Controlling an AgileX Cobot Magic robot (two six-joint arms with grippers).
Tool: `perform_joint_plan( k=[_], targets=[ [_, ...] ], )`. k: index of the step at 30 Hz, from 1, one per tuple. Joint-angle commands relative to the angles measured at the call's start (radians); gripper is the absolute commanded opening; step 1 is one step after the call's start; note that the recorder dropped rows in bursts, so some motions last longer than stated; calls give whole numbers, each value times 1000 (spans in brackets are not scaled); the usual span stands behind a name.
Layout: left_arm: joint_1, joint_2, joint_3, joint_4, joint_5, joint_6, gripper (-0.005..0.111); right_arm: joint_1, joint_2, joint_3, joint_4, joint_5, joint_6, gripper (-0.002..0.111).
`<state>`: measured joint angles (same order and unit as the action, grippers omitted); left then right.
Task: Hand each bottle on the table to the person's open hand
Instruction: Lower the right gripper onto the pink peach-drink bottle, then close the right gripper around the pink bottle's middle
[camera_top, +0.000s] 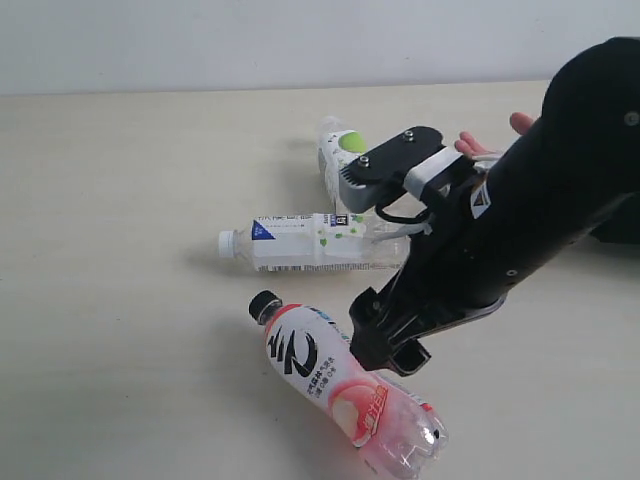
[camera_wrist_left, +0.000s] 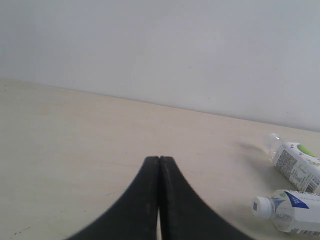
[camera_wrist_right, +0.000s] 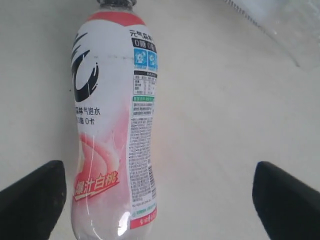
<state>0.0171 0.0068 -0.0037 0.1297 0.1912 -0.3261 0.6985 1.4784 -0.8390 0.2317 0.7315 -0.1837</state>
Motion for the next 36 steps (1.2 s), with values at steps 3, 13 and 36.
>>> perform_joint_plan(
  k=[3,13,36],
  targets=[
    [2,-7,4,-5,-4,0,0,66,23,-6,22,-57,-44,96],
    [2,-7,4,-5,-4,0,0,150,24,-18,-66,-192,-42,96],
    [2,-7,4,-5,-4,0,0,150,190,-46,-22,-133,15,96]
  ],
)
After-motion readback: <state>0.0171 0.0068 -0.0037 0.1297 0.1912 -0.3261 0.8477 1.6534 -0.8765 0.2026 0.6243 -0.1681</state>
